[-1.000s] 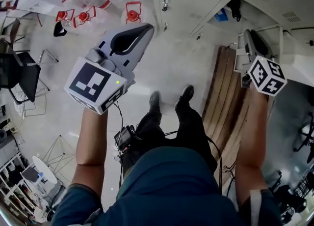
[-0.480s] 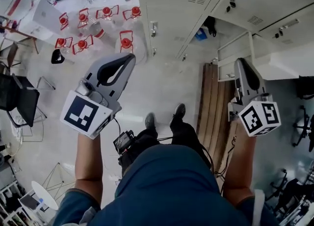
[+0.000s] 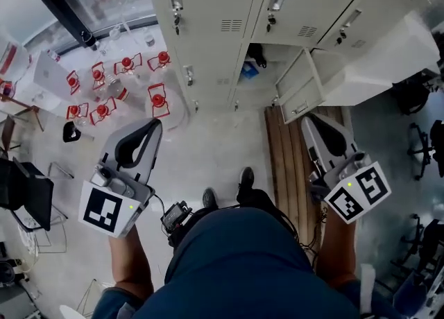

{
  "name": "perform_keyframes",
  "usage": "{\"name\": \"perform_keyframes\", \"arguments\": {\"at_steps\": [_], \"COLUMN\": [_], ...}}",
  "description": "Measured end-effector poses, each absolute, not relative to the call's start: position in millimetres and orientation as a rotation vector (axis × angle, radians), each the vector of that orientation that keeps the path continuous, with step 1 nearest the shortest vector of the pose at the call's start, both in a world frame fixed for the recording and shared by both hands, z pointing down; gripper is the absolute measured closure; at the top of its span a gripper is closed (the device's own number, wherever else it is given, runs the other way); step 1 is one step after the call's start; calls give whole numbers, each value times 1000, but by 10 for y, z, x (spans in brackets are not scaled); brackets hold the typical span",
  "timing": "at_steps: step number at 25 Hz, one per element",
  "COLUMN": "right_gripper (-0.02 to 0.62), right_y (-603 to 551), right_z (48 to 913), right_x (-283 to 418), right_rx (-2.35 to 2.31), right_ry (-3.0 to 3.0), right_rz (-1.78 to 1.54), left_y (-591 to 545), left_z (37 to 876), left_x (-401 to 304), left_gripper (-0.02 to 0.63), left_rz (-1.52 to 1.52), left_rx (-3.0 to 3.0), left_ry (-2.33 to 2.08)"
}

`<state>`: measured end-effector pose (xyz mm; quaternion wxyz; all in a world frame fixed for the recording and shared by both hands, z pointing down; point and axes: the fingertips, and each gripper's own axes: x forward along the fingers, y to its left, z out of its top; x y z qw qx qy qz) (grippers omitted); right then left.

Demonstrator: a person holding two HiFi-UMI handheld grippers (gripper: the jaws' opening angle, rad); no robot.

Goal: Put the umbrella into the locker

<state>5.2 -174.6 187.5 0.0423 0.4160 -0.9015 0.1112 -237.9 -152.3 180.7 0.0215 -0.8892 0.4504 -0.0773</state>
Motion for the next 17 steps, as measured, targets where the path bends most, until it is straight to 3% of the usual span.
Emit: {"name": "perform_keyframes", "arguments": {"at_steps": [17], "right_gripper": [558], "right_y": [-1026], "right_z": [1553], "right_x": [311], "right_rx": [1426], "right_ry": [-2706], "right_rz": [274], "left_y": [-877], "left_z": [1651], "left_x": [-2253], "left_gripper": [588], "left_rz": [-179], "left_rx": [-2804], "left_ry": [1276]}}
